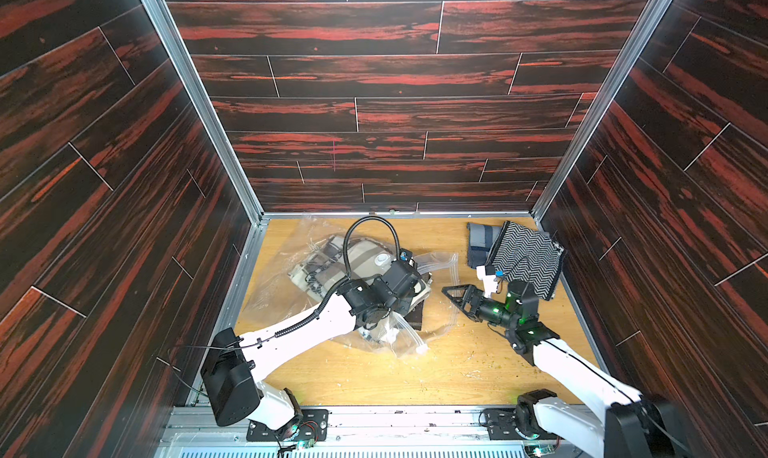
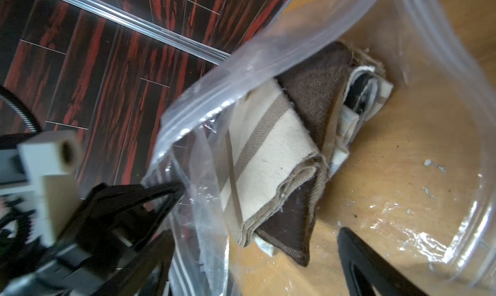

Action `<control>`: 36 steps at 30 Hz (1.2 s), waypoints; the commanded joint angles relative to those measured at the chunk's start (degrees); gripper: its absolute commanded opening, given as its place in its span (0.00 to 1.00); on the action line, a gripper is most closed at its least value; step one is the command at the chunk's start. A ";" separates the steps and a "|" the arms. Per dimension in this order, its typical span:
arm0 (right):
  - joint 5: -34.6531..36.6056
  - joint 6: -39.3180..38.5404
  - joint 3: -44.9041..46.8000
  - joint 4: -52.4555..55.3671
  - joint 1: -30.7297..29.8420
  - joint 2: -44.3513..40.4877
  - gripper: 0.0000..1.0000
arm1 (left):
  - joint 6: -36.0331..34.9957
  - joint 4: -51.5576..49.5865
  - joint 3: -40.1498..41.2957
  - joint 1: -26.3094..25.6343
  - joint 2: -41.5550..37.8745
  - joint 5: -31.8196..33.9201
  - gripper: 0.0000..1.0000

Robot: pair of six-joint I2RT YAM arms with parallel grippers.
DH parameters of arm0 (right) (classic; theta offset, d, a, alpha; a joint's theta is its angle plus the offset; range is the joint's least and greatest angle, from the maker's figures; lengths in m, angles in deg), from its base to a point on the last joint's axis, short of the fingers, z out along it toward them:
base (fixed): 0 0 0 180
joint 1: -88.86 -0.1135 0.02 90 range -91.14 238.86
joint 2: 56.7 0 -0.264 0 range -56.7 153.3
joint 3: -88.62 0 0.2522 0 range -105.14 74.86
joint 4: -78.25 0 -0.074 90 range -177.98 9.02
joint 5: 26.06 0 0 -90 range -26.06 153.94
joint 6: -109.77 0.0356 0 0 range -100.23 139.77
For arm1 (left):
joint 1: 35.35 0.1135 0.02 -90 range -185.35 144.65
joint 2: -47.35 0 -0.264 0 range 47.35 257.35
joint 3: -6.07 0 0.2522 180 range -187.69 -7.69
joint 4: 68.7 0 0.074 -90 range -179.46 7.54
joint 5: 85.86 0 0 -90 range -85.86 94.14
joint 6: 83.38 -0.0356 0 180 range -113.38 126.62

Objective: Take the scarf out of the vacuum bag
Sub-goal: Take out the scarf from the vacuum bag.

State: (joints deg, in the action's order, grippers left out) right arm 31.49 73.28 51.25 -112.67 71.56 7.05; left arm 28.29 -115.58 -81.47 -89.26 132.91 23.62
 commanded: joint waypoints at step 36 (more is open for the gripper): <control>-1.43 1.02 -5.22 -25.69 -5.63 28.40 0.82 | 7.81 -6.18 -4.19 -5.47 5.39 10.32 0.00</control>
State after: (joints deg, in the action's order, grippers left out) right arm 28.63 77.06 48.30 -142.22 66.69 34.19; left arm 35.26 -120.13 -84.86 -94.57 139.58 32.17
